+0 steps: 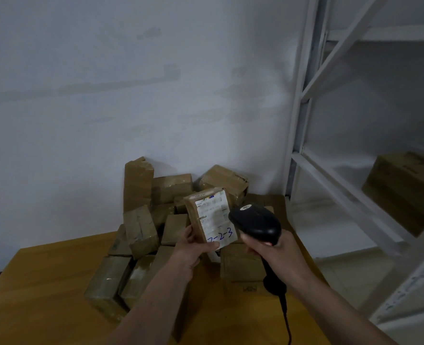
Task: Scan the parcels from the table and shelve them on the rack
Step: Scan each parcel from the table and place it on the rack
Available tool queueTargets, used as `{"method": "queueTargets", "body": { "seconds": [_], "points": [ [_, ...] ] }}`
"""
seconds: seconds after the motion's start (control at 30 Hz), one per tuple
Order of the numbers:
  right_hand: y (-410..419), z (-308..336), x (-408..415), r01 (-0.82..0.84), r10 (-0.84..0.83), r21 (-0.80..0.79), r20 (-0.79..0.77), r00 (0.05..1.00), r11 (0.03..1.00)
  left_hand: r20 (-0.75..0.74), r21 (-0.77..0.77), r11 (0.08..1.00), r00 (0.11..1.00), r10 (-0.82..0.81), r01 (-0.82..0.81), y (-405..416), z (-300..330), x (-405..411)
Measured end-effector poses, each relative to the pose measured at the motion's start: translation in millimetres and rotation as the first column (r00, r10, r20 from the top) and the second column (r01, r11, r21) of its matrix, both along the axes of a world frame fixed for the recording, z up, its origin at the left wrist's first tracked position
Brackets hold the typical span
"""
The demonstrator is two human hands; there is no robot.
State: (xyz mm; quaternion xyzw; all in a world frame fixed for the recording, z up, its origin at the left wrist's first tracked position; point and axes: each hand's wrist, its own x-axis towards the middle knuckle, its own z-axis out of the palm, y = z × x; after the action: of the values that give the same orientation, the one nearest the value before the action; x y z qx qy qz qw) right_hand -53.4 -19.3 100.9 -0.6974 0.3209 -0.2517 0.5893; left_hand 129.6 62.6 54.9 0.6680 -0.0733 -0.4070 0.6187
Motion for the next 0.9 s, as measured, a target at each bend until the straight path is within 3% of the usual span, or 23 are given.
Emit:
{"method": "queueTargets", "body": {
  "seconds": [0.27,0.43,0.7,0.9],
  "points": [
    [22,-18,-43,0.277,-0.283,0.179,0.012,0.959,0.944,-0.030,-0.017,0.970,0.970,-0.243,0.243,-16,-22,-32],
    [36,-21,-97,0.376,-0.385,0.165,0.022,0.923,0.912,-0.049,-0.024,0.932,0.931,-0.363,0.362,-21,-22,-83],
    [76,-10,-232,0.569,-0.589,0.211,0.045,0.807,0.795,-0.022,-0.053,0.838,0.838,-0.545,0.543,-27,-8,-220],
    [117,-12,-342,0.720,-0.746,0.233,0.032,0.666,0.653,-0.018,-0.005,0.747,0.747,-0.665,0.665,-12,-9,-333]
  ]
}}
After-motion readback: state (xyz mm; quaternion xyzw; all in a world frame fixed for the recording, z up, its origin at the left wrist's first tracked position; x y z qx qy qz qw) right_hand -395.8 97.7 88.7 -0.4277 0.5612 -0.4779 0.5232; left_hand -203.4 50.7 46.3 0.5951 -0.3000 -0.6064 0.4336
